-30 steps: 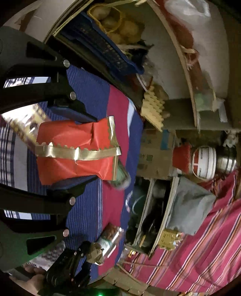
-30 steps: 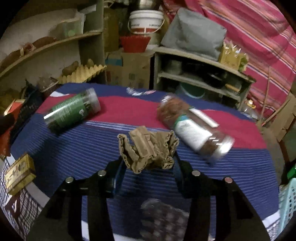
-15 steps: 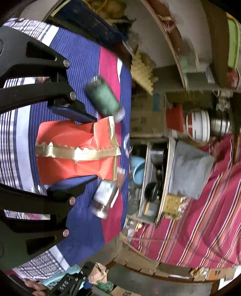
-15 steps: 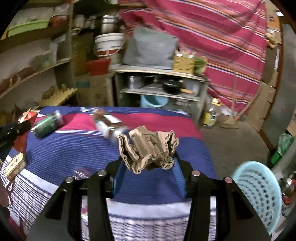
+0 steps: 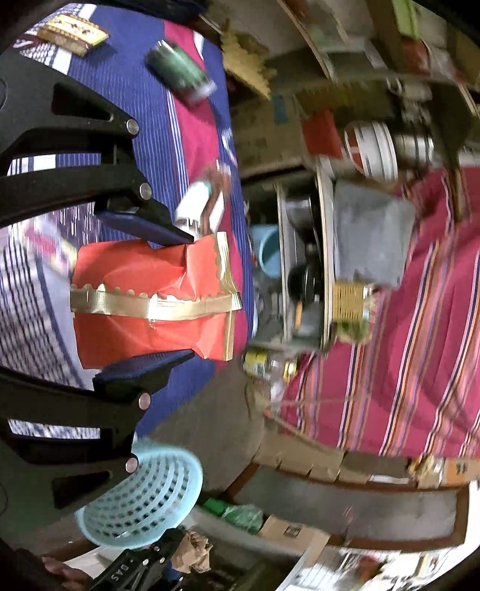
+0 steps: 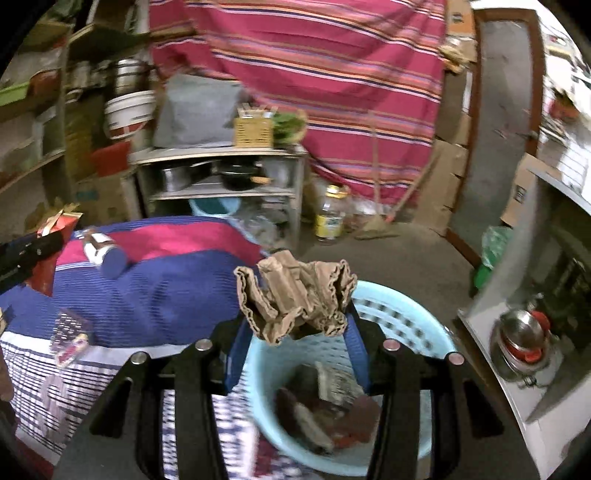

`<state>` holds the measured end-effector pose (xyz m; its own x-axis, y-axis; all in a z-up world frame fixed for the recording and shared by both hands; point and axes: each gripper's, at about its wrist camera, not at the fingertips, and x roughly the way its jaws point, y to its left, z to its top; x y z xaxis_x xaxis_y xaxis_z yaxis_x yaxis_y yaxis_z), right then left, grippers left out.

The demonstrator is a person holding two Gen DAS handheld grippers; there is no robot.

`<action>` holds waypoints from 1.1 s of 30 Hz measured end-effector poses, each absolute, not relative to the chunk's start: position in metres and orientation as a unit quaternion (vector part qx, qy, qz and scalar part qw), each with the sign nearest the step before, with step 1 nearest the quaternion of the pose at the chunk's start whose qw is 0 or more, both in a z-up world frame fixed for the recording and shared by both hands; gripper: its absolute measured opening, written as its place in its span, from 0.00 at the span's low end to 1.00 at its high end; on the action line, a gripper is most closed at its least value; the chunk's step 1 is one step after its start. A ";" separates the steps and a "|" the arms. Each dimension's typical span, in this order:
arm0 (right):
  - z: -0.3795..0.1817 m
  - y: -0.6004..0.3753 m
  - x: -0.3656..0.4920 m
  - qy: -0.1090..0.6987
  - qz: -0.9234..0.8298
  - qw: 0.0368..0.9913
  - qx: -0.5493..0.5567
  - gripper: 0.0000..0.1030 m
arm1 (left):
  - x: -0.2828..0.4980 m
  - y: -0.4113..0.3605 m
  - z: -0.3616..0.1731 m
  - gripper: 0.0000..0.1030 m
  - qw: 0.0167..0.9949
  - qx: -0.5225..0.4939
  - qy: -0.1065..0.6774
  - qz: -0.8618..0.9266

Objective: Collect trash
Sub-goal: 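Carry the red box and brown paper with both tools over the basket, then open the left tool to drop the red box while the right tool releases the brown paper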

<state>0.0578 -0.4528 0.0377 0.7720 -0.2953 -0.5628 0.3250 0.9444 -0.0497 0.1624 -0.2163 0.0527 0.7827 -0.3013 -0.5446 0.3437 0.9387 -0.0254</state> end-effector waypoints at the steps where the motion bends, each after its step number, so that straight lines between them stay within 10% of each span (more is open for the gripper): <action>1: 0.036 -0.463 0.052 0.295 -0.172 0.940 0.030 0.45 | 0.160 -0.227 0.052 0.52 0.942 0.042 0.281 -0.178; 21: -0.009 -0.580 -0.002 0.309 -0.247 0.913 0.097 0.45 | 0.118 -0.432 0.007 0.58 0.884 0.110 0.299 -0.342; 33: -0.019 -0.583 -0.003 0.311 -0.246 0.912 0.107 0.45 | 0.127 -0.414 0.005 0.93 0.898 0.109 0.298 -0.306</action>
<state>-0.0033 -0.5834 -0.0190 0.6864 -0.3815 -0.6191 0.5143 0.8566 0.0423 0.1271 -0.4138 0.0050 0.6351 -0.4840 -0.6020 0.6137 0.7894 0.0128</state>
